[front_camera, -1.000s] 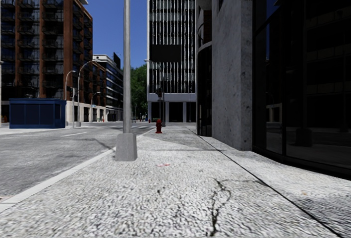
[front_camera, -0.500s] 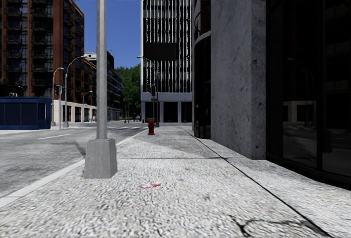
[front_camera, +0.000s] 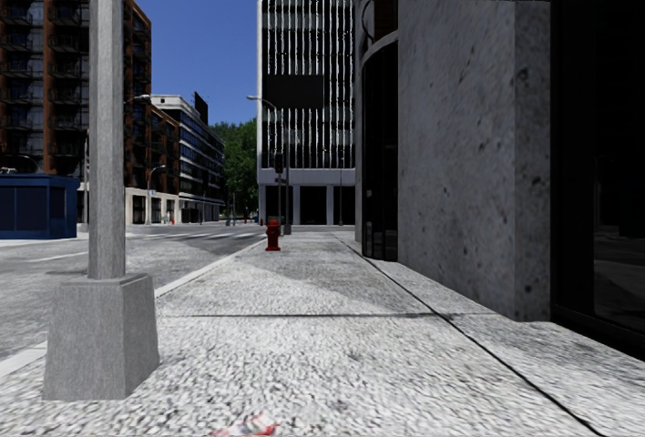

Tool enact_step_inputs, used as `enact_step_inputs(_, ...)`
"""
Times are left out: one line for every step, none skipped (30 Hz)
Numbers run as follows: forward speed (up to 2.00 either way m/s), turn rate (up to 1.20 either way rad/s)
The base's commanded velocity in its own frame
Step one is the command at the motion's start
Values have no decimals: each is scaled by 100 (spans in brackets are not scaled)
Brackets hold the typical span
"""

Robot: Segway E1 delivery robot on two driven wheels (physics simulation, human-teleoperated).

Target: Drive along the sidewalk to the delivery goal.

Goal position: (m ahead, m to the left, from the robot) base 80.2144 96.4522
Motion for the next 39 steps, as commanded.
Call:
enact_step_inputs(200, 0)
enact_step_inputs(200, 0)
enact_step_inputs(200, 0)
enact_step_inputs(200, 0)
enact_step_inputs(200, 0)
enact_step_inputs(200, 0)
enact_step_inputs(200, 0)
enact_step_inputs(200, 0)
enact_step_inputs(200, 0)
enact_step_inputs(200, 0)
enact_step_inputs(200, 0)
enact_step_inputs(200, 0)
enact_step_inputs(200, 0)
enact_step_inputs(200, 0)
enact_step_inputs(200, 0)
enact_step_inputs(200, 0)
enact_step_inputs(200, 0)
enact_step_inputs(200, 0)
enact_step_inputs(200, 0)
enact_step_inputs(200, 0)
enact_step_inputs(200, 0)
enact_step_inputs(200, 0)
enact_step_inputs(200, 0)
enact_step_inputs(200, 0)
enact_step_inputs(200, 0)
enact_step_inputs(200, 0)
enact_step_inputs(200, 0)
enact_step_inputs(200, 0)
enact_step_inputs(200, 0)
enact_step_inputs(200, 0)
enact_step_inputs(200, 0)
enact_step_inputs(200, 0)
enact_step_inputs(200, 0)
enact_step_inputs(200, 0)
enact_step_inputs(200, 0)
enact_step_inputs(200, 0)
enact_step_inputs(200, 0)
enact_step_inputs(200, 0)
enact_step_inputs(200, 0)
